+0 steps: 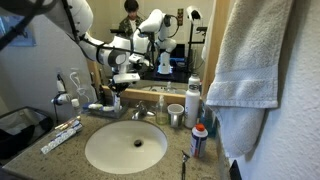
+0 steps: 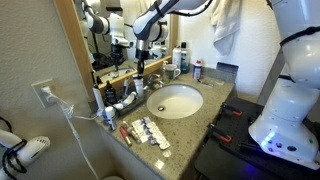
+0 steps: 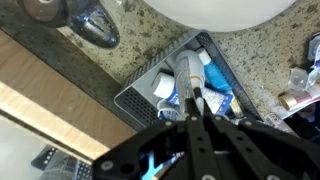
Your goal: Move the tube to the right
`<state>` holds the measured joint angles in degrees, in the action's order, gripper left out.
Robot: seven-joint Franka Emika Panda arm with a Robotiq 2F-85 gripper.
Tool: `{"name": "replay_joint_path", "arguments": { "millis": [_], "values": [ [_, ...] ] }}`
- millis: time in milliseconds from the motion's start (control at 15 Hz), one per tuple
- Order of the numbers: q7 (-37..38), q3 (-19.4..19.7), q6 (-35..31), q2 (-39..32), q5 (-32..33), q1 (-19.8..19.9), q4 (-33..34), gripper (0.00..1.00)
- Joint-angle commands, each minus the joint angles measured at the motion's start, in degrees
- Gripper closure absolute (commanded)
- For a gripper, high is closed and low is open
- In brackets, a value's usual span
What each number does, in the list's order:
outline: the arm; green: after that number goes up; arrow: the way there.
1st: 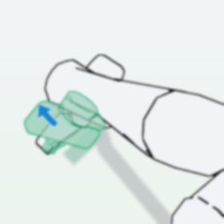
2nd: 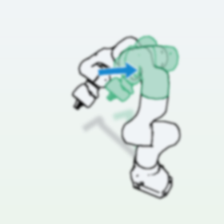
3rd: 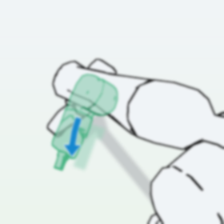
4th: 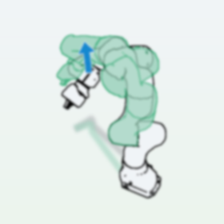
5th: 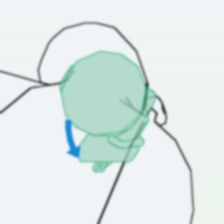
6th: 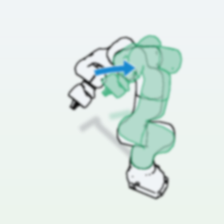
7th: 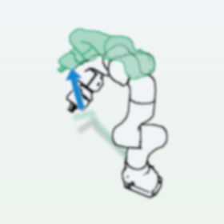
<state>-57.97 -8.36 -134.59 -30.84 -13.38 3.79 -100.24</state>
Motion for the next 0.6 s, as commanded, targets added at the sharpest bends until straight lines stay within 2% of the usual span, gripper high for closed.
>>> {"name": "replay_joint_path", "arguments": {
  "millis": [0,533],
  "values": [
    [2.44,-0.38,-3.41,-0.49,0.97,-0.45,-0.56,0.99],
    [6.6,0.2,-7.52,-1.53,5.32,-2.23,-0.72,0.99]
  ]
}}
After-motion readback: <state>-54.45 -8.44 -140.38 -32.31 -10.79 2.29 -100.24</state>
